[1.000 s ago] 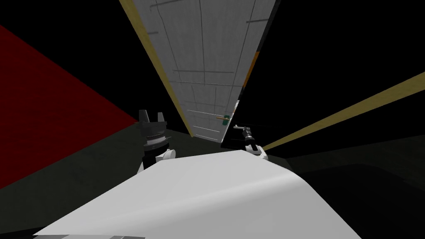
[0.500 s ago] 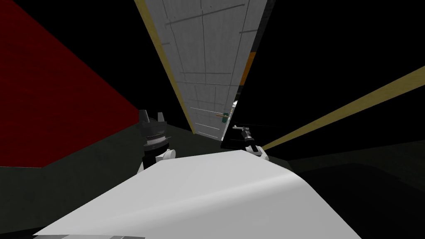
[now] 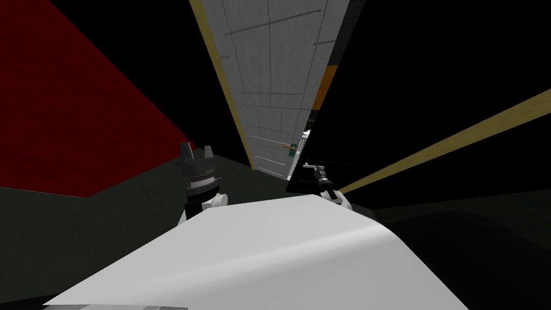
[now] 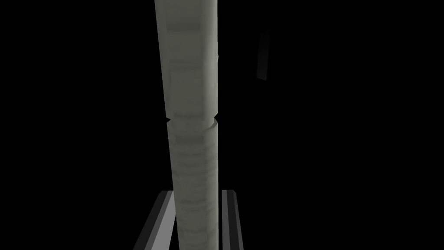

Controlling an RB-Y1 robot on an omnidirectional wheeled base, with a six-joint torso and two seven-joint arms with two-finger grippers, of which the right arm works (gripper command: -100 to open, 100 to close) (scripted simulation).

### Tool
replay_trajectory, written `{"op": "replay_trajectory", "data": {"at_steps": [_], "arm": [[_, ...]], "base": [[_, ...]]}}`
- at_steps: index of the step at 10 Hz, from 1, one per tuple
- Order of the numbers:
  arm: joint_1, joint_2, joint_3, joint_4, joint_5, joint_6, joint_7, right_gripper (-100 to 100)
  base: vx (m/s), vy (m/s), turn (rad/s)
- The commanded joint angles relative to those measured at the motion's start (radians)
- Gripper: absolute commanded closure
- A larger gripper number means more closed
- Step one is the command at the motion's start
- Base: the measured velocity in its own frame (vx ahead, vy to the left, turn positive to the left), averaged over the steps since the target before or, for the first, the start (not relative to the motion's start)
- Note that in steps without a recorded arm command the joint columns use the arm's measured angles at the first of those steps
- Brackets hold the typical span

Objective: Pull the door open

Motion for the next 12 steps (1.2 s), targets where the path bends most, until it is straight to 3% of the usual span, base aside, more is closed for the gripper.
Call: {"op": "replay_trajectory", "data": {"at_steps": [1, 4, 5, 12], "arm": [[0.024, -0.013, 0.029, -0.007, 0.007, -0.032, -0.025, 100], [0.056, -0.036, 0.051, -0.016, 0.013, -0.071, -0.055, 100], [0.055, -0.036, 0.034, -0.021, 0.009, -0.054, -0.047, 100], [0.113, -0.093, 0.067, -0.003, 0.022, -0.172, -0.113, 100]], "base": [[-0.217, -0.085, 0.173], [-0.242, -0.061, 0.132], [-0.106, -0.019, -0.004], [-0.221, -0.064, 0.155]]}}
